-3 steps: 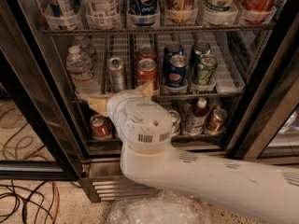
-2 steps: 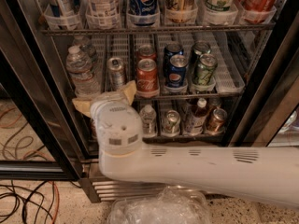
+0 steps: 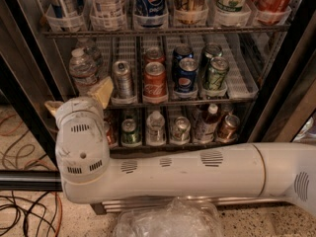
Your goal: Pick water bottle from middle shelf of fridge
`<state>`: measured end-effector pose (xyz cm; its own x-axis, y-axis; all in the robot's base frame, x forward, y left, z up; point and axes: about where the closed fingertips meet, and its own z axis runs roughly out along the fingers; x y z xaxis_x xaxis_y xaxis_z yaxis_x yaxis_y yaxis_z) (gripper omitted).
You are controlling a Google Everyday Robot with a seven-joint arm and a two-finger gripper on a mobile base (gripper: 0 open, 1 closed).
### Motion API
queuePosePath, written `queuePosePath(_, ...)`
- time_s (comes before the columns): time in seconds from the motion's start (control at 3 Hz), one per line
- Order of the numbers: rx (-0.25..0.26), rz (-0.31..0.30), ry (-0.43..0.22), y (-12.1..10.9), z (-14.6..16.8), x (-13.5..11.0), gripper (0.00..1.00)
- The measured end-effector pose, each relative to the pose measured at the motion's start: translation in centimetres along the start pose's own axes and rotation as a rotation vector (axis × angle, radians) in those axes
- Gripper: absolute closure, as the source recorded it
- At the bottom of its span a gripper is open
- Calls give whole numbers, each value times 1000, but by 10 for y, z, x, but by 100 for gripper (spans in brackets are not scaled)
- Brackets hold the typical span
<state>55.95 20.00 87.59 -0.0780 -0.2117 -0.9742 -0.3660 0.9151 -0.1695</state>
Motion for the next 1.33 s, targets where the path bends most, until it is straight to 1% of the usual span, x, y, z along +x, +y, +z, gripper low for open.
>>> queuePosePath(0.33, 0, 0, 0, 0, 0, 0, 0)
queuePosePath(0.67, 14, -18, -1, -1, -2, 2, 0)
queuePosePath(1.0, 165, -47, -1, -19, -29, 0, 33)
queuePosePath(1.33, 243, -58, 7, -31, -42, 1, 34)
